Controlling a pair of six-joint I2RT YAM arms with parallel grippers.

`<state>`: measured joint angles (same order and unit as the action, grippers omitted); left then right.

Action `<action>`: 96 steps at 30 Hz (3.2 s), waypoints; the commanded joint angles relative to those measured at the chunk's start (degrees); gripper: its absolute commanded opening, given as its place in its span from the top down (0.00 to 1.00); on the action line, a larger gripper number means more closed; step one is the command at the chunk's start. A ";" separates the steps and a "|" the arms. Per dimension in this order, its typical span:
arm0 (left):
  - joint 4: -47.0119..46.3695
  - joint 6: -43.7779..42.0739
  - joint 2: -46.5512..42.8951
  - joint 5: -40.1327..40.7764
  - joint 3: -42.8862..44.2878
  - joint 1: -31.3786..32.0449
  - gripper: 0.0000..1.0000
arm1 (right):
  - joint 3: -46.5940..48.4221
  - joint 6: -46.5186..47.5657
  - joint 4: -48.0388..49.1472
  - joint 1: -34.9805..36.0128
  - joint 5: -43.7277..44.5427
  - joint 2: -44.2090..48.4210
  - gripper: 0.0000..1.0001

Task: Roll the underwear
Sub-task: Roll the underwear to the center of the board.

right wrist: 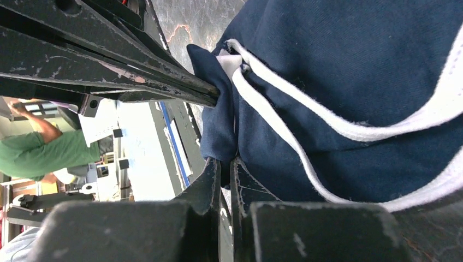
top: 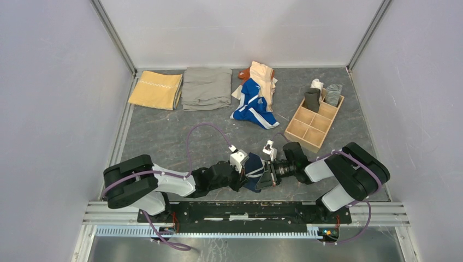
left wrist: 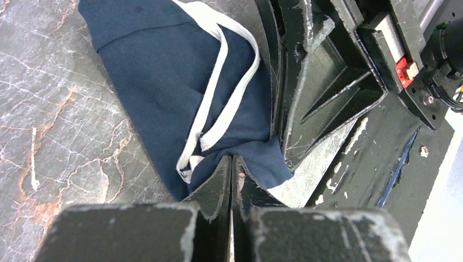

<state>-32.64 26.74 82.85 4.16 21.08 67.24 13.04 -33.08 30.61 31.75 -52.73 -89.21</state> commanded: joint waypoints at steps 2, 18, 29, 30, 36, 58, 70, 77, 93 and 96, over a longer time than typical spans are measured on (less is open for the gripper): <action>-0.92 2.14 3.36 3.64 -1.49 -0.09 0.98 | -0.58 6.79 -12.46 -0.66 11.27 0.58 0.89; -0.49 3.32 4.30 5.74 -3.39 -0.96 0.98 | 6.22 12.76 -30.40 -0.64 23.09 18.60 0.63; -0.69 3.32 4.51 5.24 -3.50 -1.21 0.98 | 11.25 16.99 -34.75 -0.65 24.92 27.31 0.60; -0.68 3.32 4.53 5.16 -3.43 -1.25 0.98 | 11.24 16.43 -33.91 -0.66 23.67 27.52 0.59; -0.65 3.40 4.60 4.91 -3.34 -1.34 0.98 | 10.63 14.40 -29.29 1.35 18.49 27.61 0.63; -0.59 3.09 4.95 3.59 -2.80 -1.48 0.98 | 13.51 17.17 -32.09 12.61 35.55 21.73 0.55; -0.65 3.05 4.69 3.70 -3.24 -1.52 0.98 | 14.49 20.00 -36.81 12.68 43.67 21.66 0.74; -0.62 3.06 4.67 3.68 -3.33 -1.64 0.98 | 15.61 20.46 -36.63 12.71 44.22 26.68 0.69; -0.55 3.14 4.69 3.43 -3.16 -1.62 0.98 | 13.12 19.69 -32.24 13.86 35.48 23.15 0.54; -0.51 3.14 4.68 3.41 -3.15 -1.63 0.98 | 13.07 20.23 -32.91 13.87 37.27 22.04 0.56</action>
<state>-39.42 28.60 85.89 6.83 19.53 66.17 26.02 -13.89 -3.51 45.39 -18.20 -66.08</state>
